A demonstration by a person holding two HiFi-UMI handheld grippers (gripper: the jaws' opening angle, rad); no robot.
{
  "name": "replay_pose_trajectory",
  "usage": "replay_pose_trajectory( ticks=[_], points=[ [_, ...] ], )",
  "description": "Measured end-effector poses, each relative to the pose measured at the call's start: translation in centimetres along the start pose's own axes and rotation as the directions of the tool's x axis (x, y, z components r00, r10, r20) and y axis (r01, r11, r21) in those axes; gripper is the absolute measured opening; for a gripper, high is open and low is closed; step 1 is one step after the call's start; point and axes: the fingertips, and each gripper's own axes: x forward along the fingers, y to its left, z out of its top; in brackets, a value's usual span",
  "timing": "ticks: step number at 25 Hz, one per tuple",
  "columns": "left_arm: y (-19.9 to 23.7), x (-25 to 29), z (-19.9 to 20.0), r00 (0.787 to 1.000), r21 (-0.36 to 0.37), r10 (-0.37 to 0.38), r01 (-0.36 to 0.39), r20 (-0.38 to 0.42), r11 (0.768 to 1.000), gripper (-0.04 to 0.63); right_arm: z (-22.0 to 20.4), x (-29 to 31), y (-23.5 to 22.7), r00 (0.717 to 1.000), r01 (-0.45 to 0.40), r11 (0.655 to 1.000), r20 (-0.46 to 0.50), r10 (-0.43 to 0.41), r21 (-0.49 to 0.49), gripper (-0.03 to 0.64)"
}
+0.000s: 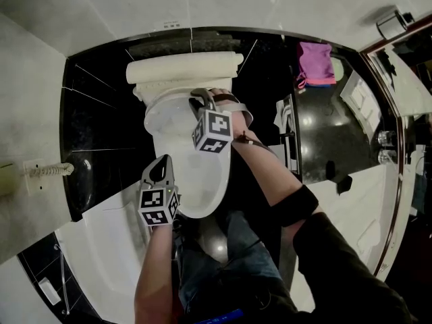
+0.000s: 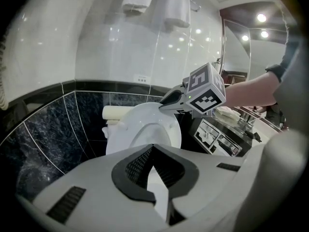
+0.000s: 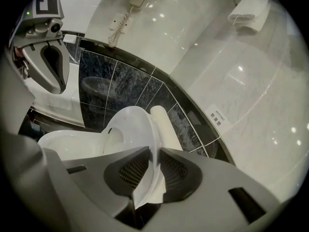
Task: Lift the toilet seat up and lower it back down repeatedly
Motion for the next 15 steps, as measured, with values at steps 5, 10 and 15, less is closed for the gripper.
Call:
replay_pose_trajectory(
  ticks=[5,10,15],
  points=[
    [0.1,-1.9,-1.0,1.0,0.011,-0.021,0.021,-0.004,1.0,-0.015,0.3,-1.4,1.5,1.0,0.012,1.0,-0.024,-0.012,0.008,0.089],
    [0.8,-4.6,-2.4,0.998,0.04,-0.057,0.057,0.003,0.998,-0.015,0.8,-3.4,3.8,0.996,0.054,0.998,-0.066,-0.052,0.017,0.087],
    [1.7,-7.9,-4.9,0.994,0.087,-0.106,0.105,0.01,0.991,-0.015,1.5,-6.2,7.3,0.986,0.129,0.992,-0.108,-0.127,0.009,0.087]
  ],
)
